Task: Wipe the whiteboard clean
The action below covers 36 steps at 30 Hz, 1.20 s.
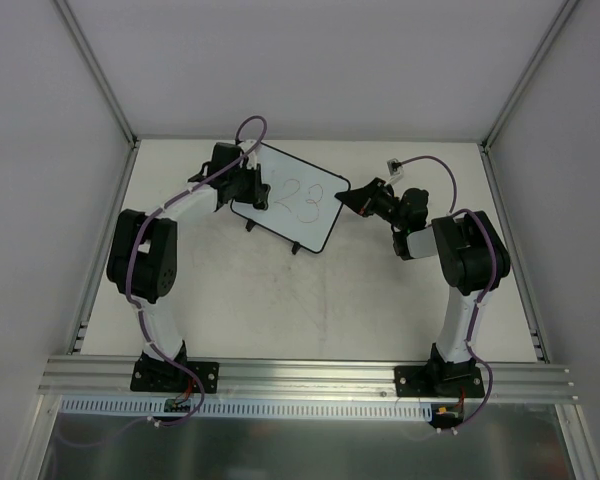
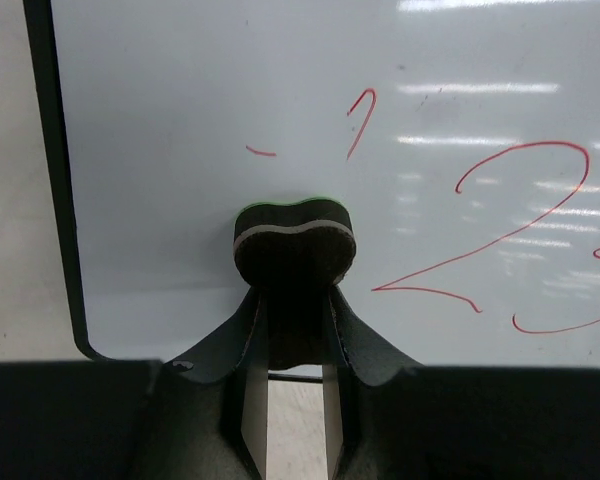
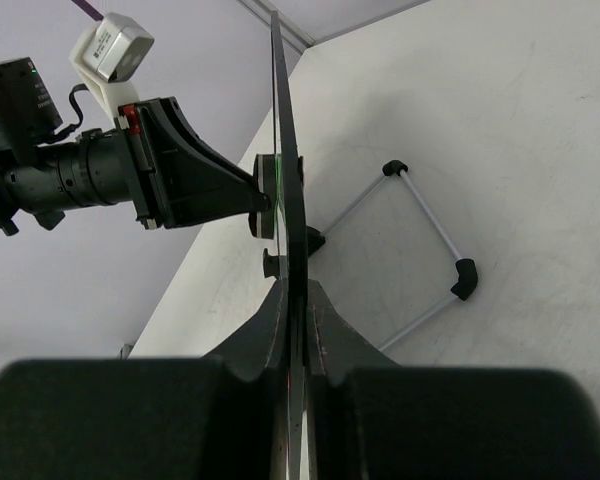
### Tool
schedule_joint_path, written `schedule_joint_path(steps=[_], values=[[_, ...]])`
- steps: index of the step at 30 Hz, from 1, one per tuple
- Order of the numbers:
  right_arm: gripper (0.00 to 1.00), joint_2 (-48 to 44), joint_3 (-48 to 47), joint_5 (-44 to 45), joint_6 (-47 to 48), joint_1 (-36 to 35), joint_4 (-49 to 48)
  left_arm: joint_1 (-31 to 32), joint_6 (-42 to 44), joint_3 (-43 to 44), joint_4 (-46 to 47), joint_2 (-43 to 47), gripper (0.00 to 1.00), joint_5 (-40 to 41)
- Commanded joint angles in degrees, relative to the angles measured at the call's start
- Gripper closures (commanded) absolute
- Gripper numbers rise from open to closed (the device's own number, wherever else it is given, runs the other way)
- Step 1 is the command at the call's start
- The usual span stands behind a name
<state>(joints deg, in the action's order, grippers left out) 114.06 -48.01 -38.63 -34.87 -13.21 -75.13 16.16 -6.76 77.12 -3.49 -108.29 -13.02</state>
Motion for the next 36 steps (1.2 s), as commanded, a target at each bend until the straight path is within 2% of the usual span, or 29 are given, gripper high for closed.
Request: schedule_joint_path(steps=[1,14,19,28,36], values=[[1.0,-2.79,-0.86,-2.5,2.53,0.03,-11.35,1.33,-1.93,-4.52,-4.25,-0.7,1.0,-0.96],[1.0,-3.06,-0.6,-2.41,2.7,0.12,-11.35,1.33,-8.88,-12.78,-1.97,0.01,1.0,-5.0],[1.0,-2.97,-0.68,-2.24,2.62,0.12,-11.44,1.33,-10.02,-12.44,-1.26,-0.17,1.0,-4.83],[1.0,-3.23,-0.51,-2.68,2.97,0.2,-11.35,-1.13,-9.41,-3.04,-4.06,-2.71,1.0,-4.3],[1.0,-3.23,-0.59,-2.94,2.88,0.12,-11.35,-2.1,-8.0,11.46,-8.9,-6.23,1.0,-3.6]])
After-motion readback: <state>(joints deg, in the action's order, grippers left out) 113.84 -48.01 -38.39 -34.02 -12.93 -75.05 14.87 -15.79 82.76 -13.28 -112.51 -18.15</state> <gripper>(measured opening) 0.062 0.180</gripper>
